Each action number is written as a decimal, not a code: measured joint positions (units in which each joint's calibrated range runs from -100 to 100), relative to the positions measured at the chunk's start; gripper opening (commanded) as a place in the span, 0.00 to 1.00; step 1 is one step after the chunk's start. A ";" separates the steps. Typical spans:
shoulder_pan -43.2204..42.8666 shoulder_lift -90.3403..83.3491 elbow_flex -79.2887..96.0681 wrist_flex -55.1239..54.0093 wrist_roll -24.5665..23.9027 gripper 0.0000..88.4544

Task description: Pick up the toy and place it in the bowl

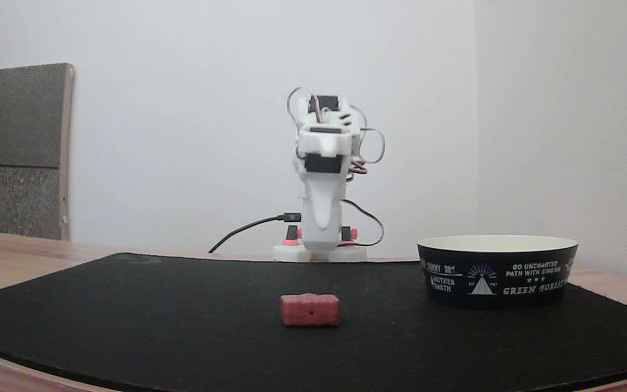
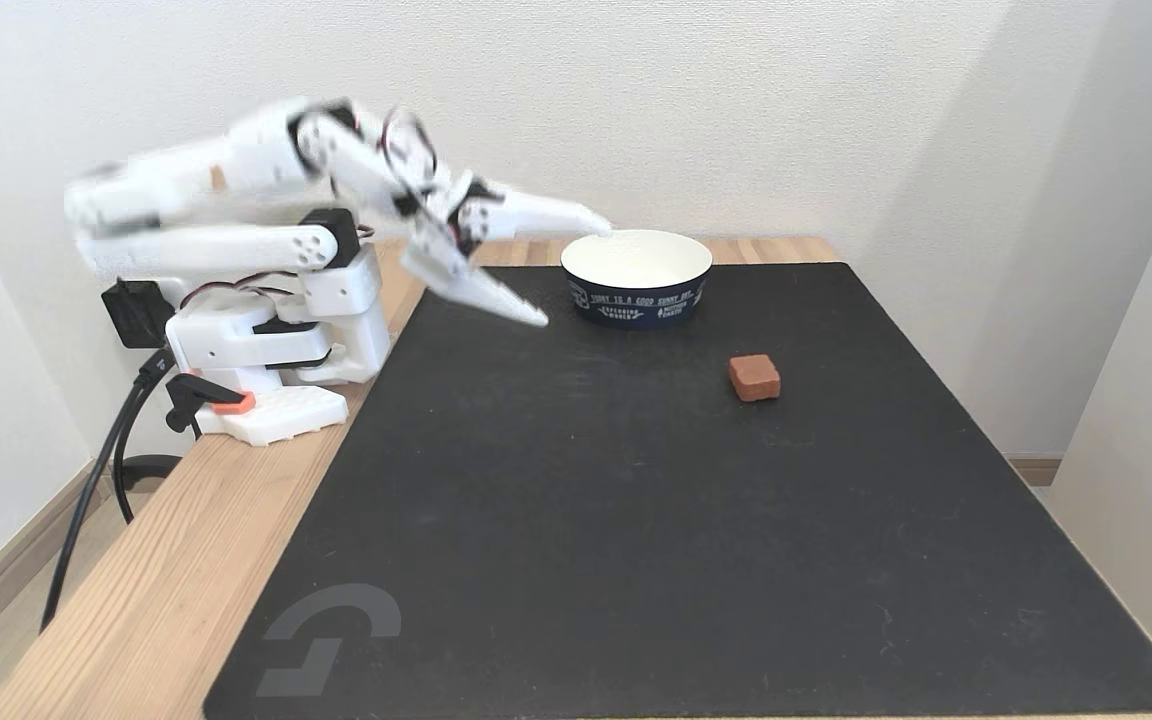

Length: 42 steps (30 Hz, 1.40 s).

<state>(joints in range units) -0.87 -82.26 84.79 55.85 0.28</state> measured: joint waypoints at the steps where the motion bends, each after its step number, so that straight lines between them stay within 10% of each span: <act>1: 0.25 5.00 -4.44 0.00 -0.26 0.46; 15: -0.08 78.43 -83.70 26.76 -0.05 0.46; 25: 4.41 111.41 -134.62 38.41 8.70 0.46; 42: 4.74 126.89 -142.56 35.71 10.14 0.46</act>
<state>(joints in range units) 3.87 44.63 -57.77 91.56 10.42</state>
